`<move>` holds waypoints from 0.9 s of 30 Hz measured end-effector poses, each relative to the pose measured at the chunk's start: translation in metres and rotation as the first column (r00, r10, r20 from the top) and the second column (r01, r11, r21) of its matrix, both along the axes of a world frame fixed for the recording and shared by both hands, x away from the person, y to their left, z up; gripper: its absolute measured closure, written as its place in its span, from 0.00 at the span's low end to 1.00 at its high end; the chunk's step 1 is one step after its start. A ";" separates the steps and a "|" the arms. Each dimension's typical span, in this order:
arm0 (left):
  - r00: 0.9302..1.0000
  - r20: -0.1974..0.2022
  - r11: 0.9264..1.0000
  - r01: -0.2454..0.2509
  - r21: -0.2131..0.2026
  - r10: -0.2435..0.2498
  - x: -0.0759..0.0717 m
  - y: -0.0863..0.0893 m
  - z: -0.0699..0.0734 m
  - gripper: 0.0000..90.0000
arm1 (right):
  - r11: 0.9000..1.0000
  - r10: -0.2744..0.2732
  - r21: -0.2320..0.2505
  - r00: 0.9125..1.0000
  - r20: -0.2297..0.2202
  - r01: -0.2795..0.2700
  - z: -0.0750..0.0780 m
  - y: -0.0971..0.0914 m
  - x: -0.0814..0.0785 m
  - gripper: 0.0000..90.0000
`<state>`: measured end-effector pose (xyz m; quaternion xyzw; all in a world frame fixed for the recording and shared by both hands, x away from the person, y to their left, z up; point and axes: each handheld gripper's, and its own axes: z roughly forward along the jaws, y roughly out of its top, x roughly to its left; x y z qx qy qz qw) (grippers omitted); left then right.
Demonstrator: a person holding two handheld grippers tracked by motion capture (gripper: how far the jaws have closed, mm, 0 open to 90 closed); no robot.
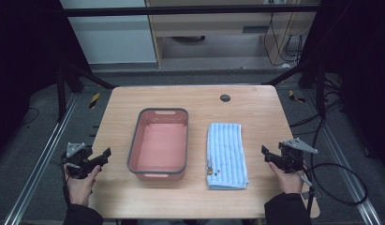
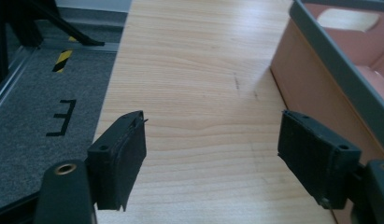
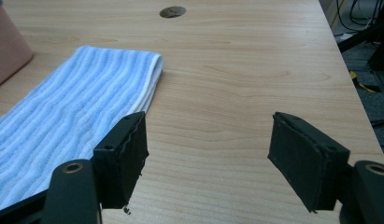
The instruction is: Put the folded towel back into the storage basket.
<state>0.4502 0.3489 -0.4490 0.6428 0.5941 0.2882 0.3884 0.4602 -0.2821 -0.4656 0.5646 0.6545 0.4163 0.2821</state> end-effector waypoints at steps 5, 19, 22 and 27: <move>0.999 0.031 0.999 0.038 0.022 -0.038 -0.005 -0.008 0.010 0.23 | 1.000 0.013 0.016 1.000 0.009 -0.014 0.006 -0.001 -0.003 0.34; 0.985 0.137 0.994 0.109 -0.005 -0.107 -0.020 -0.022 0.049 0.32 | 0.998 0.039 0.051 0.998 0.057 -0.042 0.032 -0.006 -0.006 0.36; 0.980 0.147 0.991 0.136 -0.018 -0.132 -0.021 -0.029 0.055 0.34 | 0.998 0.045 0.049 0.997 0.066 -0.048 0.038 -0.007 -0.005 0.36; 0.970 0.165 0.982 0.186 -0.022 -0.180 -0.021 -0.047 0.062 0.34 | 0.996 0.059 0.061 0.994 0.088 -0.065 0.050 -0.004 -0.001 0.36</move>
